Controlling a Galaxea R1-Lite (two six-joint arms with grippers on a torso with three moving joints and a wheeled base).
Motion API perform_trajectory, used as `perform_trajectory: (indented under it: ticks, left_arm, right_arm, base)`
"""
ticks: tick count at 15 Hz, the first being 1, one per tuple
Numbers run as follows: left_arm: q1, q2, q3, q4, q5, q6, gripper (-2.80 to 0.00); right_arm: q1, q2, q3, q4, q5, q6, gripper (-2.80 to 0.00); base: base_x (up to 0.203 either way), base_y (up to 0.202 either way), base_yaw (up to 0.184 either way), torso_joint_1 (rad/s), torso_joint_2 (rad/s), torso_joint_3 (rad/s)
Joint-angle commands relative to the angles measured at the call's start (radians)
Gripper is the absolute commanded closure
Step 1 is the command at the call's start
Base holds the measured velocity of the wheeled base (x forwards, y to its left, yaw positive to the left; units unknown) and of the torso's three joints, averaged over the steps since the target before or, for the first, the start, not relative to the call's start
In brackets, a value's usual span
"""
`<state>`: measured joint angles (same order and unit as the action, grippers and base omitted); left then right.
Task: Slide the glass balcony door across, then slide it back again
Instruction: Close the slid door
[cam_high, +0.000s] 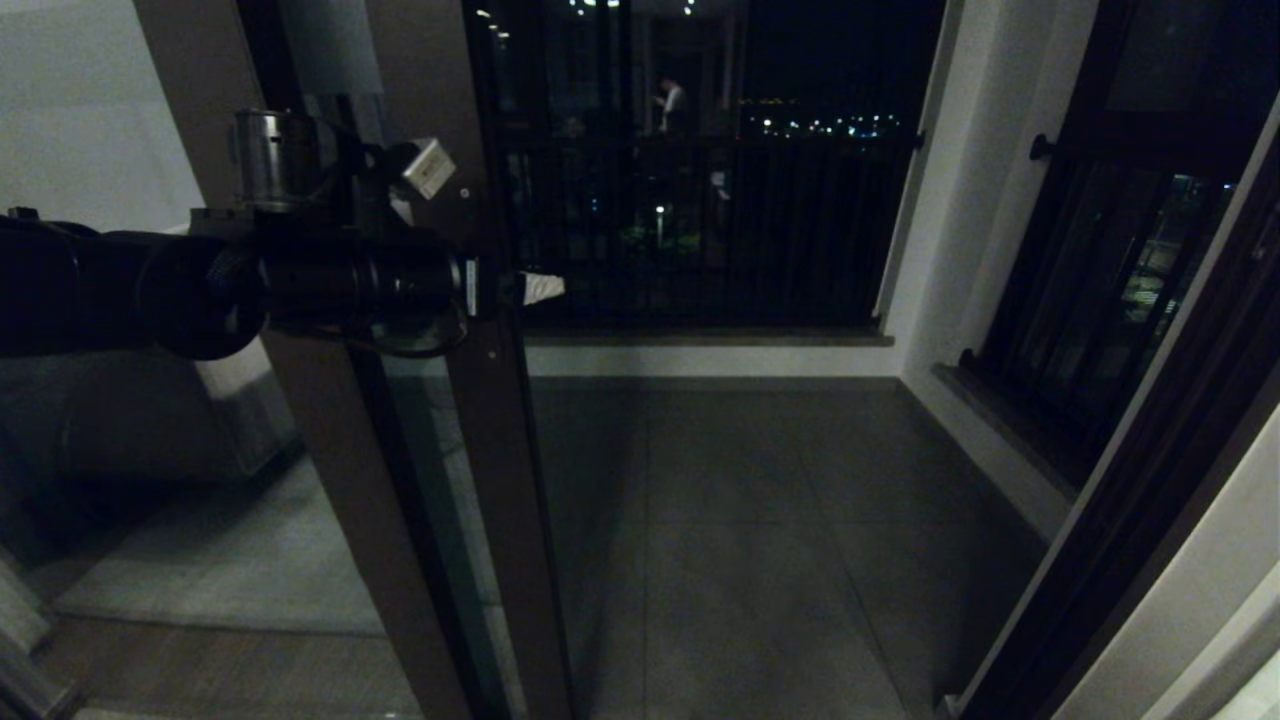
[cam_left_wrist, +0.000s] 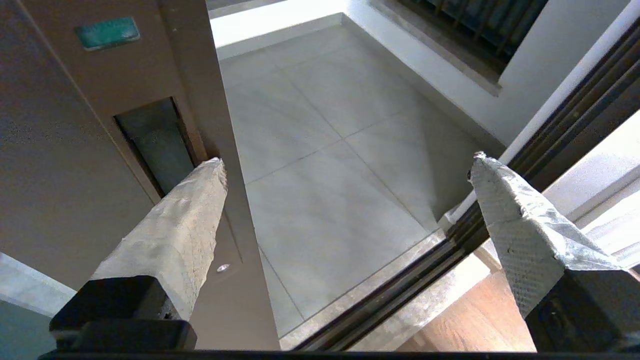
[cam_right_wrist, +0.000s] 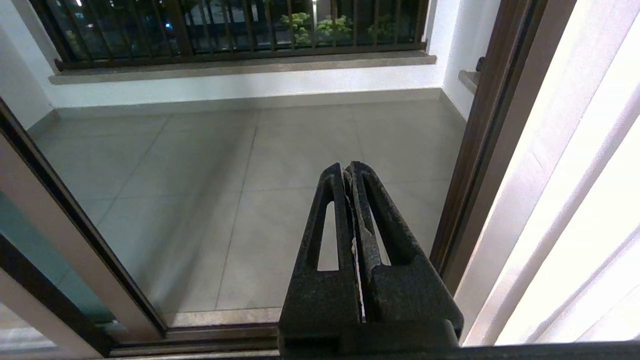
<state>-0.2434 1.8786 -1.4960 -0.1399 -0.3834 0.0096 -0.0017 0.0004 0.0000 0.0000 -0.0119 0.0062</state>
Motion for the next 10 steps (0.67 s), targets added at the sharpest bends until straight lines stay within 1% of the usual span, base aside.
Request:
perform_trajectory:
  ticks: [1,3,9,10]
  left_arm:
    - [0.000,0.017,-0.013,-0.003,0.003,0.000,-2.80]
    - [0.000,-0.011,0.002,-0.002,0.002,0.000,-2.80]
    - [0.003,-0.114,0.097,-0.003,0.003,0.001,-2.80]
    - [0.005,-0.114,0.093,-0.003,0.003,0.001,-2.80]
  right_arm:
    - [0.000,0.000,0.000,-0.001,0.000,0.000,0.00]
    - [0.000,0.000,0.000,0.000,0.000,0.000,0.00]
    - [0.000,0.000,0.000,0.000,0.000,0.000,0.00]
    - [0.000,0.000,0.000,0.000,0.000,0.000,0.00]
  base:
    - [0.000,0.000,0.000,0.000,0.00,0.000]
    - [0.000,0.000,0.000,0.000,0.00,0.000]
    - [0.000,0.000,0.000,0.000,0.00,0.000]
    - [0.000,0.000,0.000,0.000,0.00,0.000]
